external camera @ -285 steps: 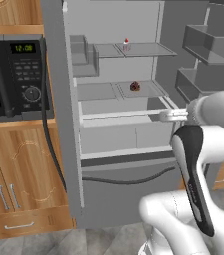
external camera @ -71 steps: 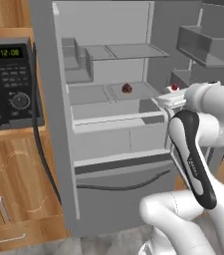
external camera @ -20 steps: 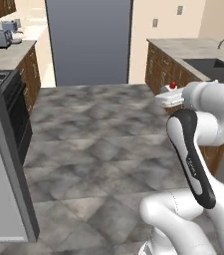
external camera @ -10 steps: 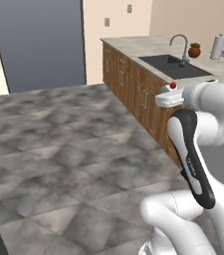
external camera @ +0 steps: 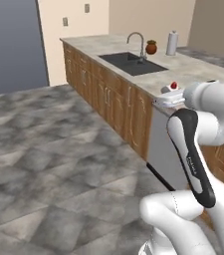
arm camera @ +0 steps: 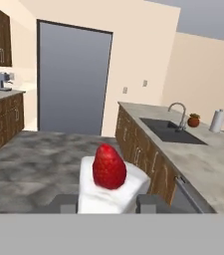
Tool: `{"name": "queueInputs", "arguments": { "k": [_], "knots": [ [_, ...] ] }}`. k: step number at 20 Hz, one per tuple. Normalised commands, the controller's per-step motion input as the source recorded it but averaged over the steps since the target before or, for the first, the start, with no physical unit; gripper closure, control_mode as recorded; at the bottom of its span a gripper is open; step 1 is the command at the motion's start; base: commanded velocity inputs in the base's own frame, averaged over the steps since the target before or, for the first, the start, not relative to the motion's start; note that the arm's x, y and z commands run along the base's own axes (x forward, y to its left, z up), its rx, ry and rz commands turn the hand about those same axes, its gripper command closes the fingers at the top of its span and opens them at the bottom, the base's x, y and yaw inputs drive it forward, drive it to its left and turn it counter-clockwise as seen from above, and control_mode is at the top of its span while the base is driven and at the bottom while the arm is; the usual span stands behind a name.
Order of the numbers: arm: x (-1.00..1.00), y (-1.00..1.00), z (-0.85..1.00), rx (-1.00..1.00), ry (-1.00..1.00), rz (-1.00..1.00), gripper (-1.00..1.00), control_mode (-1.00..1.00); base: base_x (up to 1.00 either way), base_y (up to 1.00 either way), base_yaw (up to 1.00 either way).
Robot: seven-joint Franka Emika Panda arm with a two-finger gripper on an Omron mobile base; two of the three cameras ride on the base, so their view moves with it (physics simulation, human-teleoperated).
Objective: Take the cakes from the fridge and place them on the empty tray on the dining counter.
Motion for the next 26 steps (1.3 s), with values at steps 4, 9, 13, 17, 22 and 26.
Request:
{"name": "queueInputs", "arguments": {
  "k": [4,9,13,17,22,26],
  "knots": [
    [0.00,0.00,0.00,0.00,0.00,0.00,1.00,1.00,-0.98,-0.48,-0.11],
    [0.00,0.00,0.00,0.00,0.00,0.00,1.00,1.00,-0.95,-0.43,-0.06],
    [0.00,0.00,0.00,0.00,0.00,0.00,1.00,1.00,-0.81,-0.47,-0.03],
    [0.00,0.00,0.00,0.00,0.00,0.00,1.00,1.00,0.08,-0.66,0.00],
    [0.00,0.00,0.00,0.00,0.00,0.00,1.00,1.00,0.14,-0.67,0.00],
    [0.00,0.00,0.00,0.00,0.00,0.00,1.00,1.00,0.04,-0.78,0.00]
  ]
}}
